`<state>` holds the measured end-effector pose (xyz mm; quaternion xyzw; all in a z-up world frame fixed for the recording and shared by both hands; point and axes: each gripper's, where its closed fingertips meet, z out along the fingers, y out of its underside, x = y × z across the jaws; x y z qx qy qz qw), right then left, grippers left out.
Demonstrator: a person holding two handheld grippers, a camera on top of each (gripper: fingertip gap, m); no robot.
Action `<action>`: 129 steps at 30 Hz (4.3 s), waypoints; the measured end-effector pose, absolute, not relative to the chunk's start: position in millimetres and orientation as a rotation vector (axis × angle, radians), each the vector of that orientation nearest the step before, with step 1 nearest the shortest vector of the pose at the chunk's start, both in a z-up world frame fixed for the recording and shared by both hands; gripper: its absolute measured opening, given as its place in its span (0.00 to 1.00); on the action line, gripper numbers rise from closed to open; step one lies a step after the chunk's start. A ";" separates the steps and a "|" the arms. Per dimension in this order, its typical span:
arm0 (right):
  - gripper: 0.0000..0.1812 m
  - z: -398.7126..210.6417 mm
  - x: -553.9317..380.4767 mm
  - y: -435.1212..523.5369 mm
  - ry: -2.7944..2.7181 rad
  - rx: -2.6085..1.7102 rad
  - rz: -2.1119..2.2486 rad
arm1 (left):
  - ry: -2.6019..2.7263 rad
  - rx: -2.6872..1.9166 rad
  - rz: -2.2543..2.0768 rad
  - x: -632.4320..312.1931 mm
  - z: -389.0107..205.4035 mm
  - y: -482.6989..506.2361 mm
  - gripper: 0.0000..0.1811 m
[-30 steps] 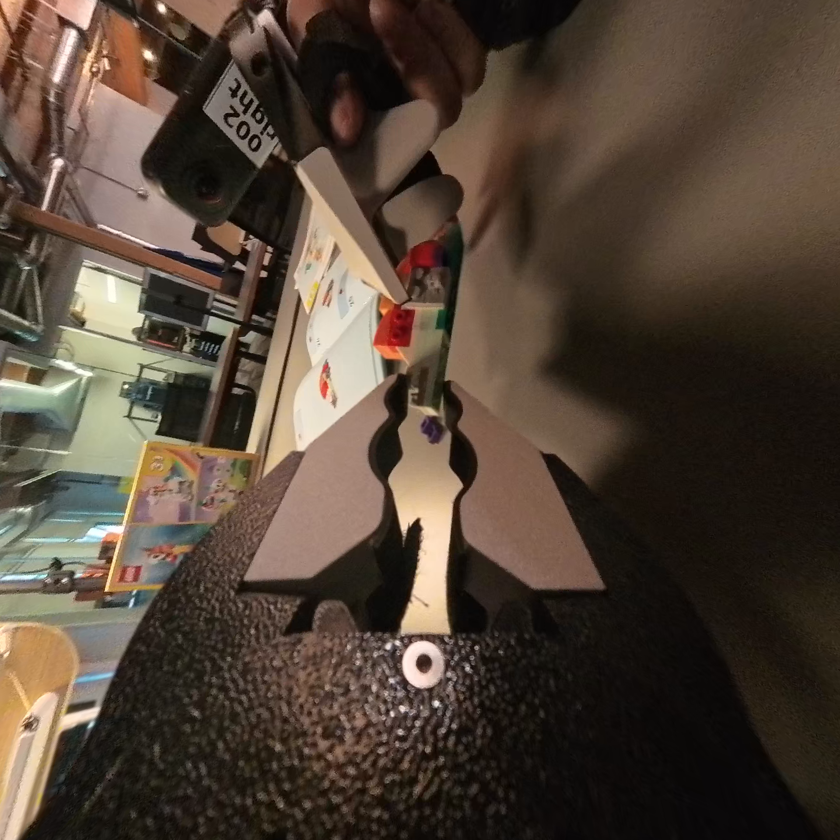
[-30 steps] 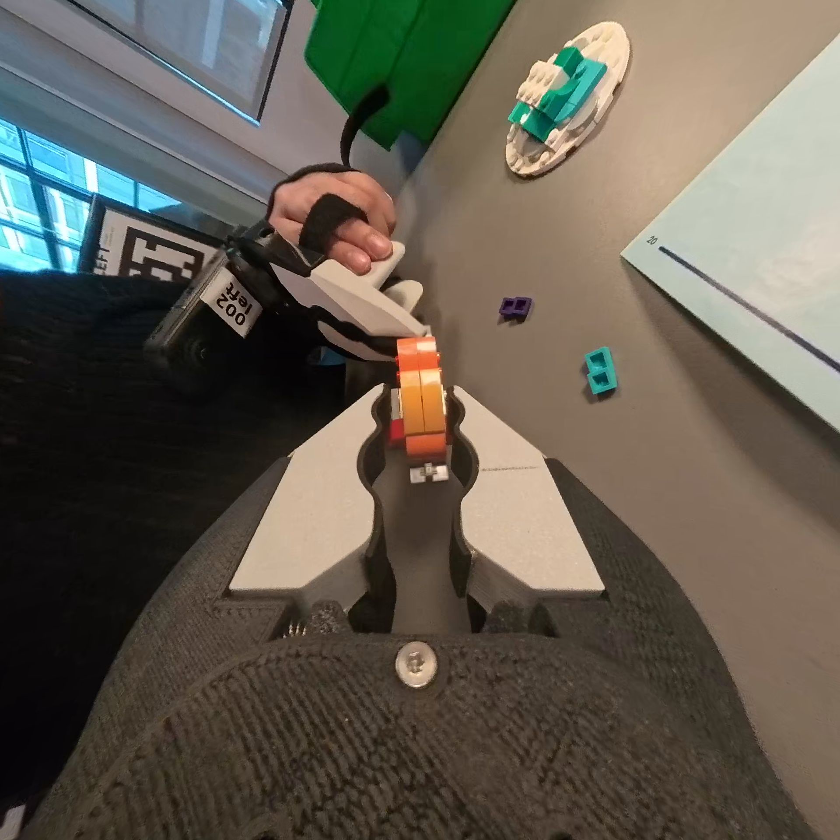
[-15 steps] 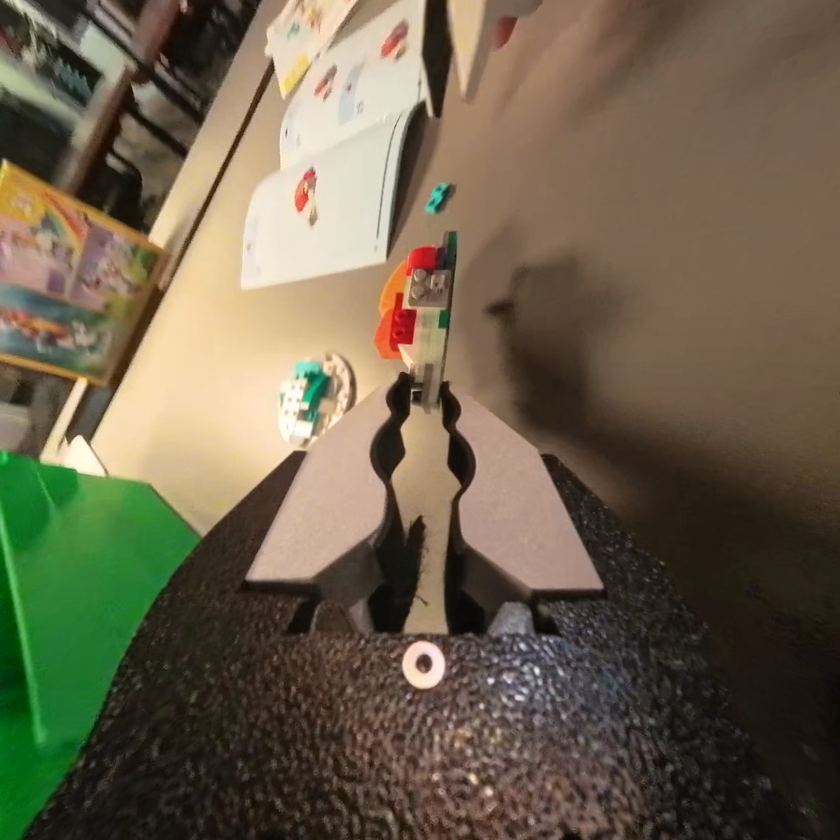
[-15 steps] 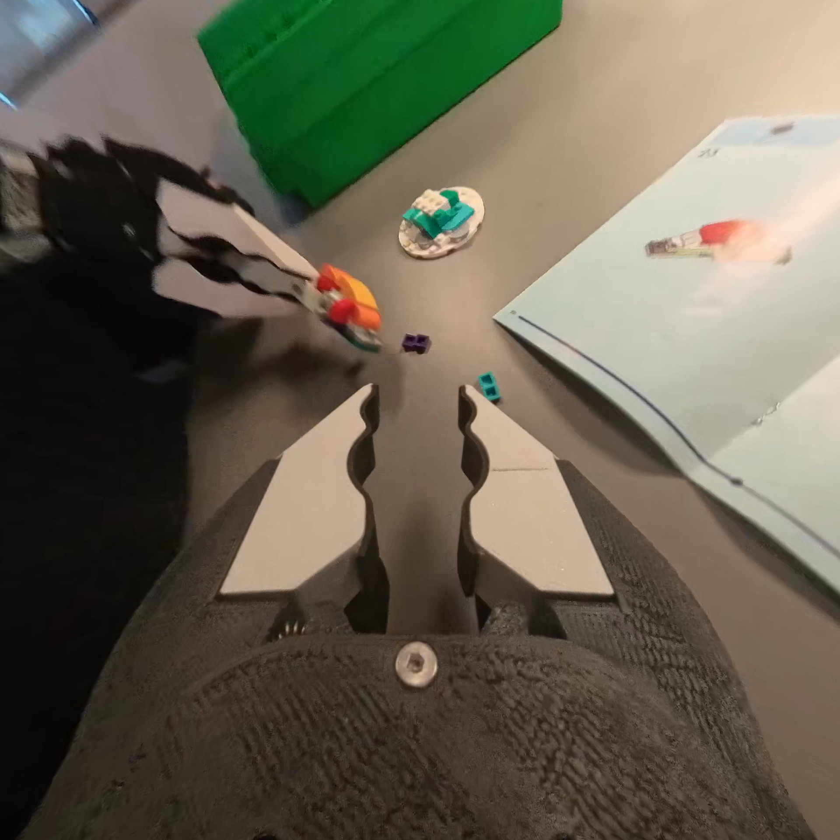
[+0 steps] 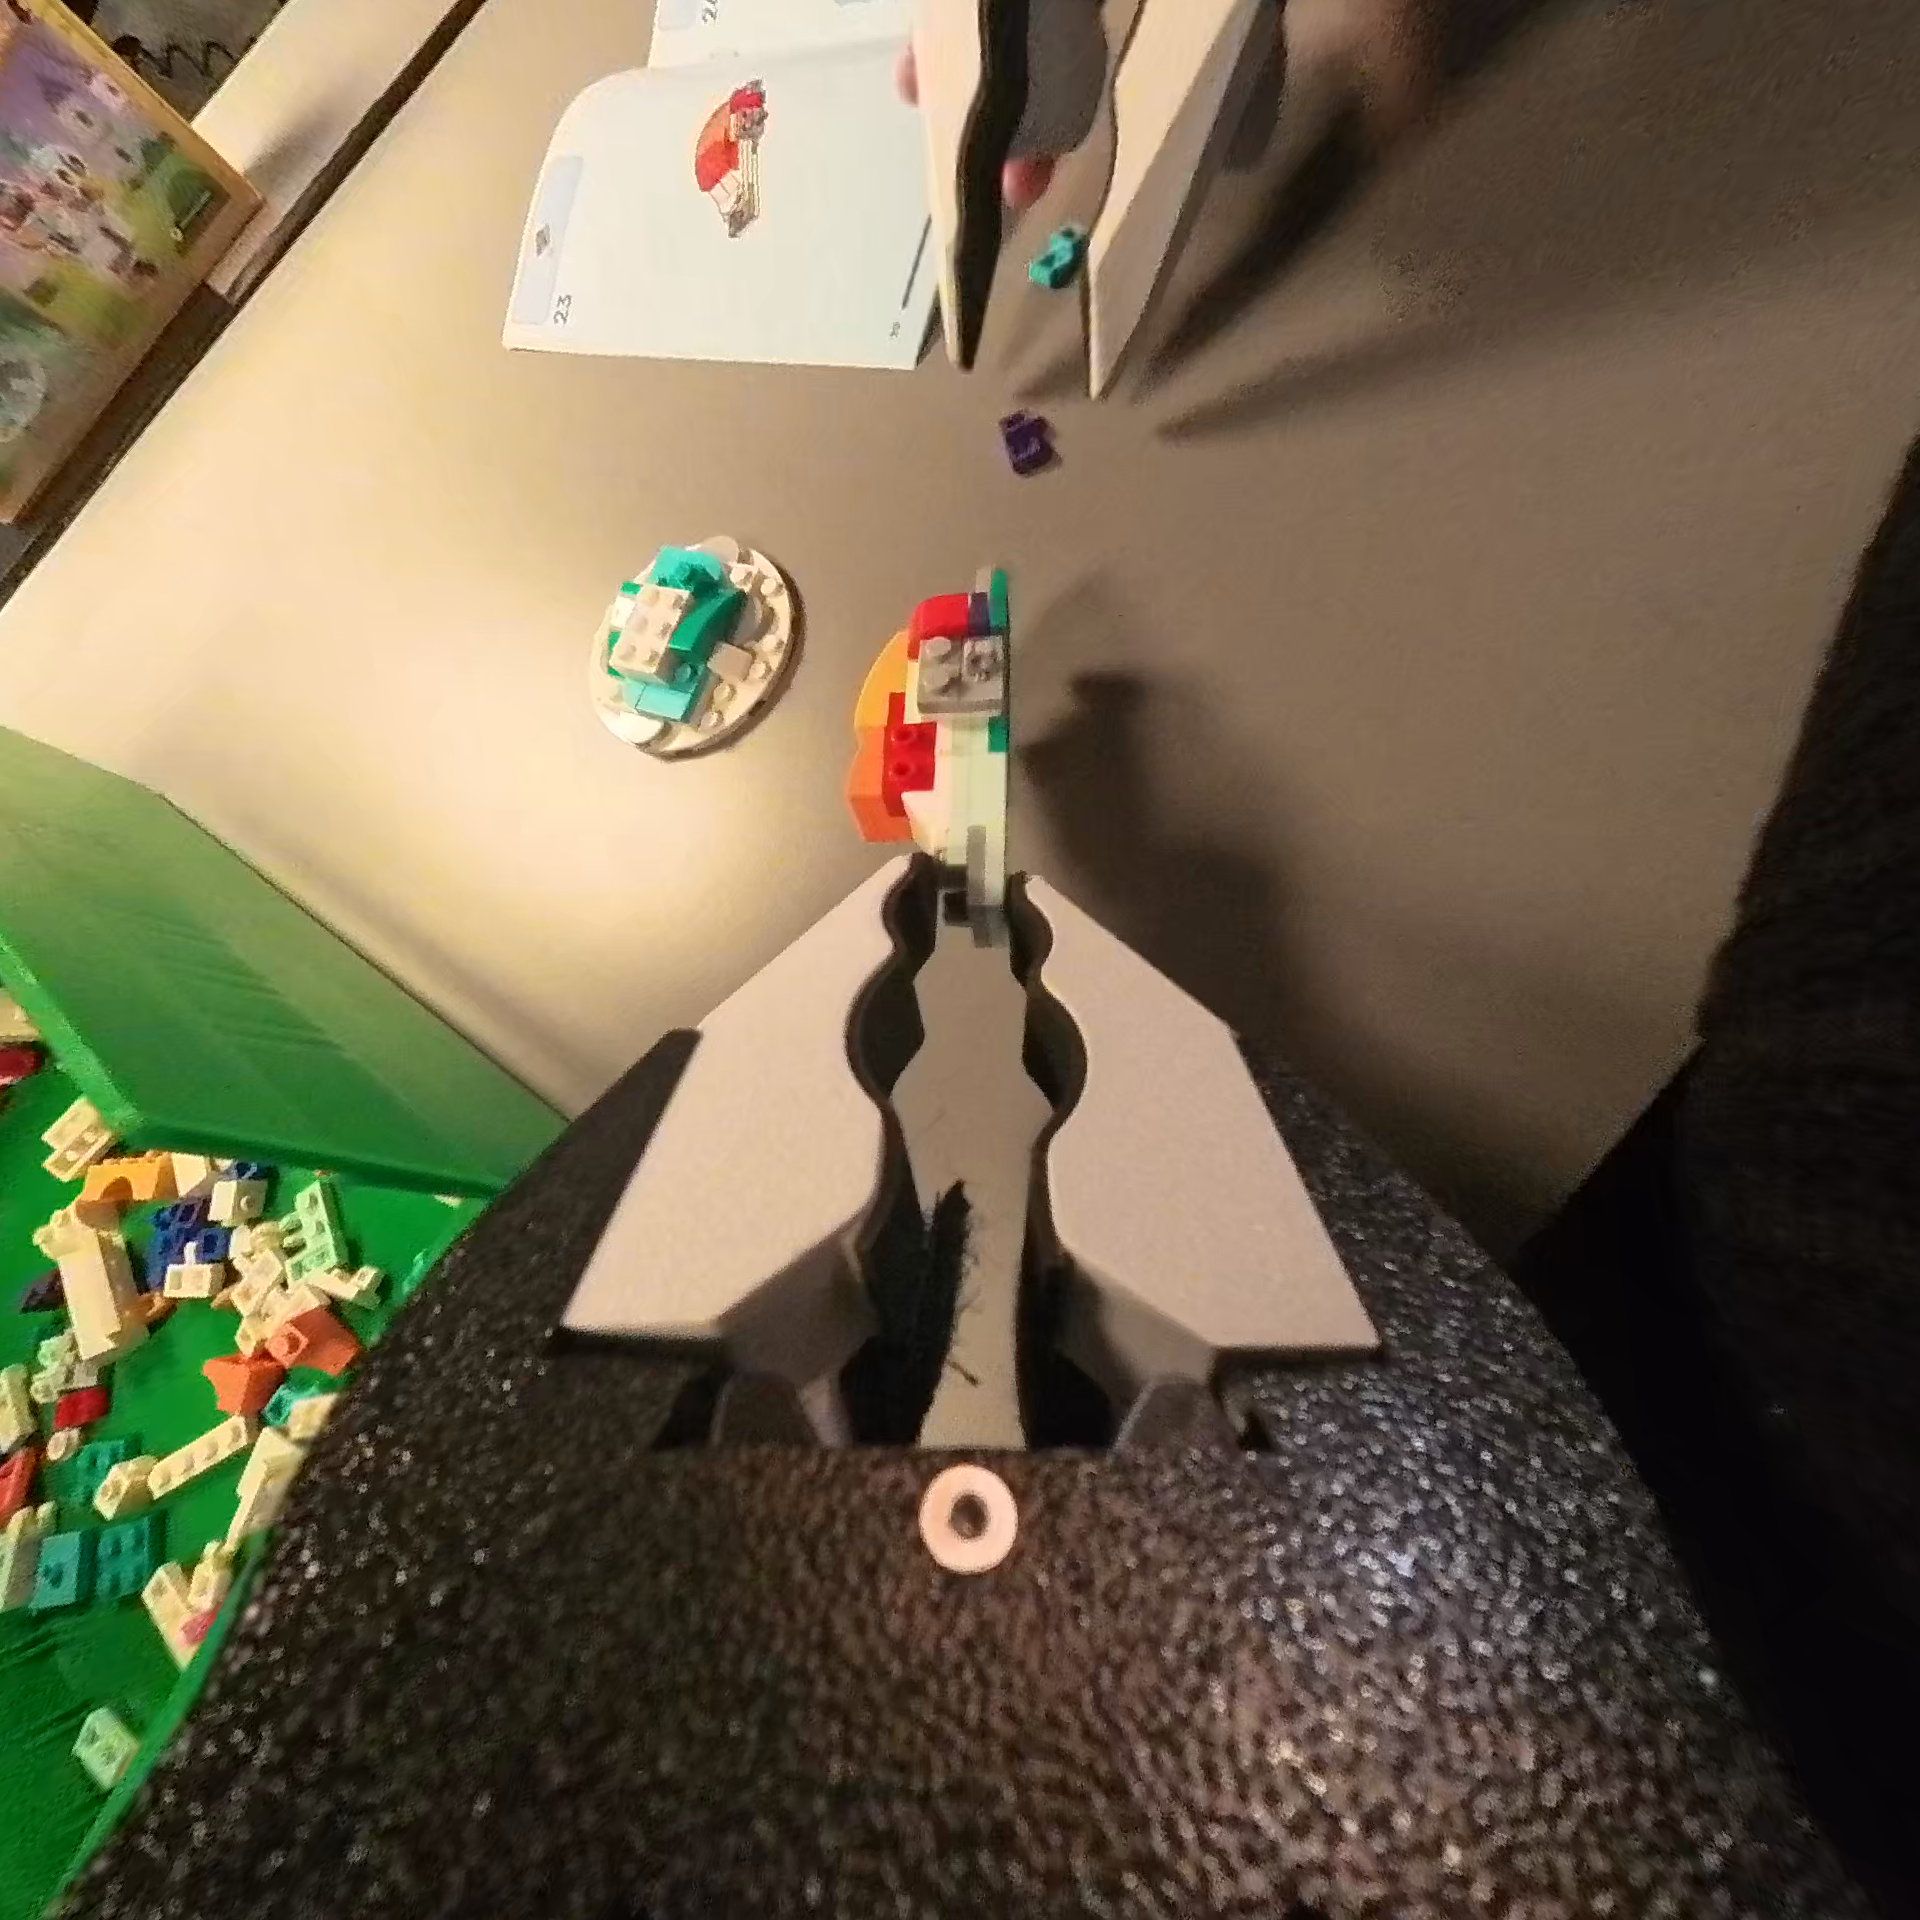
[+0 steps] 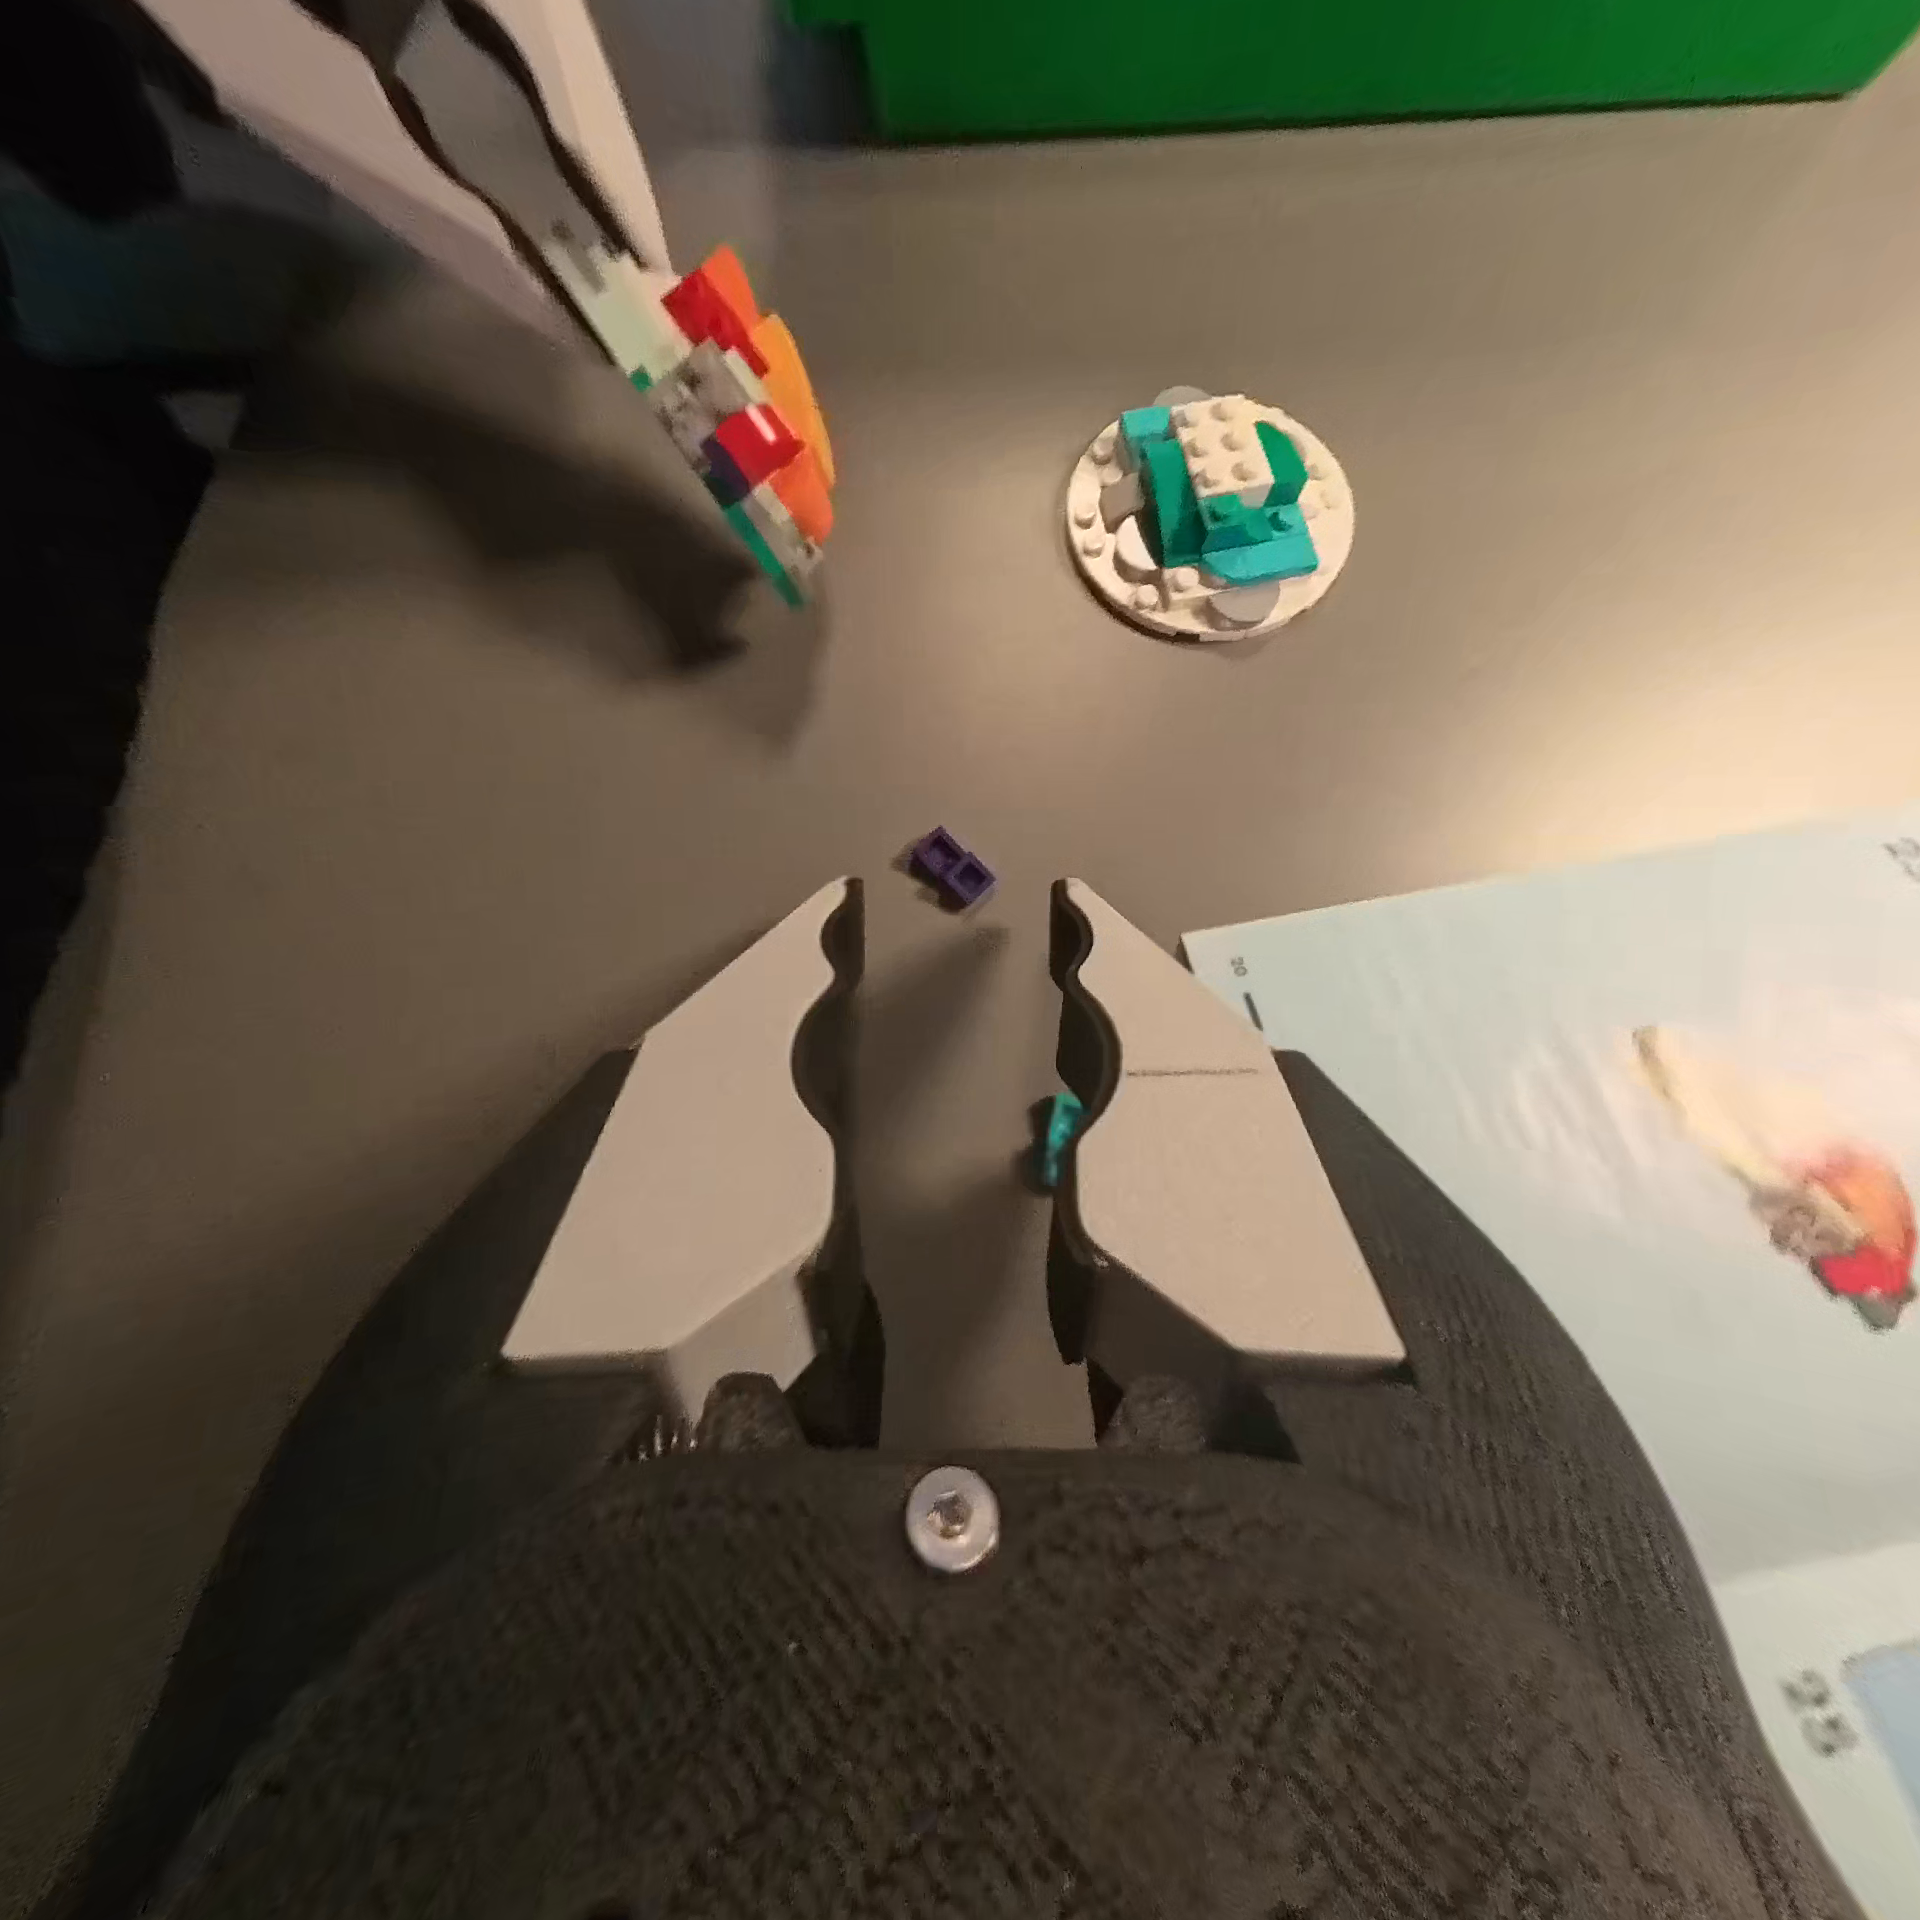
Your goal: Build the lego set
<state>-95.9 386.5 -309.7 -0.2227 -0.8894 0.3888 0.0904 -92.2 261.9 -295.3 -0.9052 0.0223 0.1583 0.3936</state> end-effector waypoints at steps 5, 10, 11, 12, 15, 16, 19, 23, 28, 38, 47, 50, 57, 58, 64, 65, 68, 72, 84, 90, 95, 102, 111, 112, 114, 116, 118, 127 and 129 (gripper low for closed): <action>0.15 -317.6 -95.0 383.8 -2.772 -0.400 1.098 | 0.050 -2.283 0.387 -93.8 -291.5 264.1 0.06; 0.10 -318.7 -97.6 380.1 -2.816 -0.362 1.139 | 0.043 -2.271 0.360 -92.8 -291.6 264.7 0.06; 0.09 -318.8 -98.5 380.1 -2.817 -0.353 1.129 | 0.043 -2.267 0.360 -92.9 -291.6 264.9 0.06; 0.05 -318.9 -98.4 380.0 -2.820 -0.343 1.120 | 0.040 -2.263 0.360 -93.1 -291.4 265.3 0.06; 0.04 -318.5 -100.0 384.4 -2.798 -0.307 1.035 | 0.015 -2.221 0.348 -93.6 -288.4 269.2 0.06; 0.04 -316.1 -102.9 387.5 -2.755 -0.283 0.988 | -0.003 -2.206 0.334 -93.7 -287.5 270.7 0.06; 0.03 -300.3 -111.1 400.7 -2.530 -0.059 0.741 | -0.035 -2.184 0.311 -94.1 -287.6 274.6 0.06; 0.04 -285.6 -123.4 431.1 -2.056 0.591 -0.017 | -0.053 -2.147 0.301 -93.8 -284.9 282.2 0.06; 0.04 -289.5 -106.5 421.6 -1.760 1.026 -0.248 | -0.082 -2.105 0.273 -93.6 -281.6 296.3 0.06; 0.05 -312.0 -80.1 422.7 -1.651 1.396 -0.350 | -0.078 -2.068 0.238 -84.0 -276.3 307.2 0.06; 0.05 -317.9 -60.2 415.9 -1.640 1.481 -0.289 | -0.085 -2.079 0.181 -73.5 -285.3 311.3 0.06; 0.09 -316.0 -56.4 420.2 -1.699 1.441 -0.263 | -0.084 -2.075 0.171 -72.2 -286.0 313.5 0.06; 0.13 -290.2 -65.2 443.9 -2.107 0.626 0.089 | -0.081 -2.030 0.188 -71.9 -281.9 320.2 0.06; 0.12 -287.8 -66.2 444.6 -2.212 0.329 0.268 | -0.080 -2.014 0.191 -72.1 -280.3 322.2 0.06; 0.31 -258.7 -50.7 389.5 -2.362 -0.445 1.218 | 0.020 -1.943 0.100 -54.3 -274.0 337.2 0.06; 0.31 -260.2 -49.1 385.7 -2.376 -0.394 1.186 | 0.053 -1.943 0.092 -49.8 -273.9 339.1 0.06; 0.31 -269.9 -39.4 372.6 -2.471 -0.273 1.114 | 0.162 -1.946 0.082 -35.9 -274.4 344.8 0.06; 0.21 -277.2 -32.9 371.0 -2.557 -0.200 1.072 | 0.248 -1.918 0.077 -22.8 -270.3 351.3 0.06; 0.16 -272.6 -32.7 374.9 -2.603 -0.285 1.144 | 0.248 -1.883 0.151 -28.4 -262.4 364.3 0.13; 0.16 -269.4 -33.5 377.6 -2.584 -0.295 1.207 | 0.232 -1.842 0.173 -33.5 -258.6 365.1 0.11; 0.16 -268.7 -33.5 378.0 -2.579 -0.272 1.223 | 0.240 -1.785 0.112 -30.3 -255.2 364.0 0.08; 0.16 -267.3 -29.8 378.2 -2.593 -0.253 1.274 | 0.269 -1.807 -0.012 -25.2 -257.8 362.6 0.06; 0.19 -250.1 -56.0 407.3 -2.324 -0.501 1.278 | 0.090 -1.857 0.148 -65.2 -260.1 362.1 0.06; 0.19 -248.2 -59.6 415.6 -2.293 -0.569 1.274 | 0.061 -1.867 0.190 -72.3 -260.7 360.4 0.06; 0.19 -250.0 -64.8 429.8 -2.251 -0.704 1.250 | -0.002 -1.898 0.244 -84.0 -265.2 357.1 0.06; 0.19 -258.0 -67.4 439.5 -2.234 -0.822 1.194 | -0.036 -1.931 0.277 -90.3 -270.7 354.2 0.06; 0.17 -267.5 -67.0 442.3 -2.229 -0.919 1.146 | -0.058 -1.949 0.306 -94.0 -273.8 351.7 0.06; 0.14 -303.9 -61.8 432.2 -2.159 -1.266 1.086 | -0.018 -1.920 0.286 -88.8 -270.5 356.1 0.06; 0.14 -308.7 -62.6 428.9 -2.168 -1.268 1.051 | -0.028 -1.926 0.302 -92.7 -271.5 357.4 0.06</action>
